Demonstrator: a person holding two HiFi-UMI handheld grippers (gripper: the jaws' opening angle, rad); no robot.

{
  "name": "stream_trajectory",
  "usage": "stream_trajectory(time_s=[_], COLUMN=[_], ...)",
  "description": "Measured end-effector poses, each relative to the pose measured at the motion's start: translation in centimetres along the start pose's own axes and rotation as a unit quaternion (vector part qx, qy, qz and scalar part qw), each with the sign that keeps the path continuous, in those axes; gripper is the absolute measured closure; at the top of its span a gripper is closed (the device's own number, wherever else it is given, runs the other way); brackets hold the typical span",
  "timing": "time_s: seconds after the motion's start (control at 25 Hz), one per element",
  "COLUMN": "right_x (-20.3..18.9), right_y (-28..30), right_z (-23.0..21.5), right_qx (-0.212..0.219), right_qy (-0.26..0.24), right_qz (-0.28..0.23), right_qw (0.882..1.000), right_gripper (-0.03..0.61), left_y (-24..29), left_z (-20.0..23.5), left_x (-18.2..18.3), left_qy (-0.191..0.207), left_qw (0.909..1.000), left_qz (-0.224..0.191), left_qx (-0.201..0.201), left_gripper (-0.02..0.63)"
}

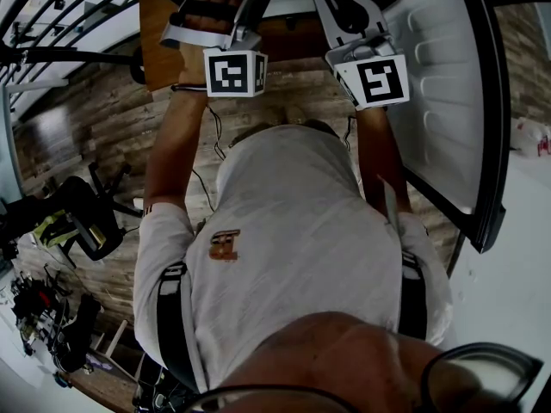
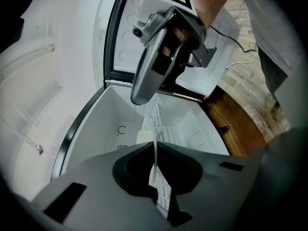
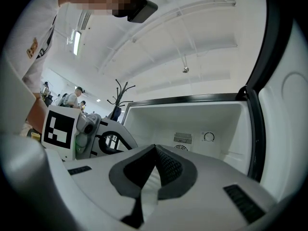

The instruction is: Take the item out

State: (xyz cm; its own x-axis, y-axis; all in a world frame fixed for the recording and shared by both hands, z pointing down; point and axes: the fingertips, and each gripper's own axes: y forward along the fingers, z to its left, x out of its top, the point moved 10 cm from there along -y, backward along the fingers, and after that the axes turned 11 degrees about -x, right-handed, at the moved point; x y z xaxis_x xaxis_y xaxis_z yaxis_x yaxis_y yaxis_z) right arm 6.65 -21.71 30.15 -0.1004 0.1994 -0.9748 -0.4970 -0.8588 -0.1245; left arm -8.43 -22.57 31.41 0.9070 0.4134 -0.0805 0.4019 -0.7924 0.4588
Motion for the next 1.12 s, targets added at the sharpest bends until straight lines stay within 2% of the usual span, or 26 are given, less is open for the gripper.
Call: stream_trajectory(time_s=[0.12,0.24,0.4,0.64,0.96,1.12], right_x=[0.0,0.0,0.0,0.2,0.2,0.0], right_y=[-0.1,-0.3,-0.4,-1.0,-0.6,-0.9], right_z=[-0.1,0.0,0.1,0.1,0.4,0.4], right_qx=[-0.002,0.001,0.002,0.002,-0.001,0.001], right_qy=[0.005,0.000,0.000,-0.002,0.003,0.000], right_qz=[-0.016,-0.002,-0.014,0.002,-0.019,0.003], right_qw=[1.000,1.000,1.000,1.000,1.000,1.000], right_gripper=[0.546,0.546,0.546,0.546,0.546,0.546], left_y=[-0.1,-0.2,-0.4,-0.8,-0.8,-0.8], left_z=[0.0,0.0,-0.1,0.0,-0.1,-0.2], left_x=[0.2,0.3,0.7,1.2,0.8,0.9], left_qy=[0.002,0.003,0.005,0.010,0.008,0.007], left_qw=[1.0000,1.0000,1.0000,0.9999,0.9999,0.9999], left_qz=[-0.001,-0.003,-0.005,-0.007,-0.008,-0.008], left_qx=[-0.001,0.001,0.003,0.005,0.004,0.003], left_gripper=[0.588,0.588,0.588,0.588,0.588,0.588])
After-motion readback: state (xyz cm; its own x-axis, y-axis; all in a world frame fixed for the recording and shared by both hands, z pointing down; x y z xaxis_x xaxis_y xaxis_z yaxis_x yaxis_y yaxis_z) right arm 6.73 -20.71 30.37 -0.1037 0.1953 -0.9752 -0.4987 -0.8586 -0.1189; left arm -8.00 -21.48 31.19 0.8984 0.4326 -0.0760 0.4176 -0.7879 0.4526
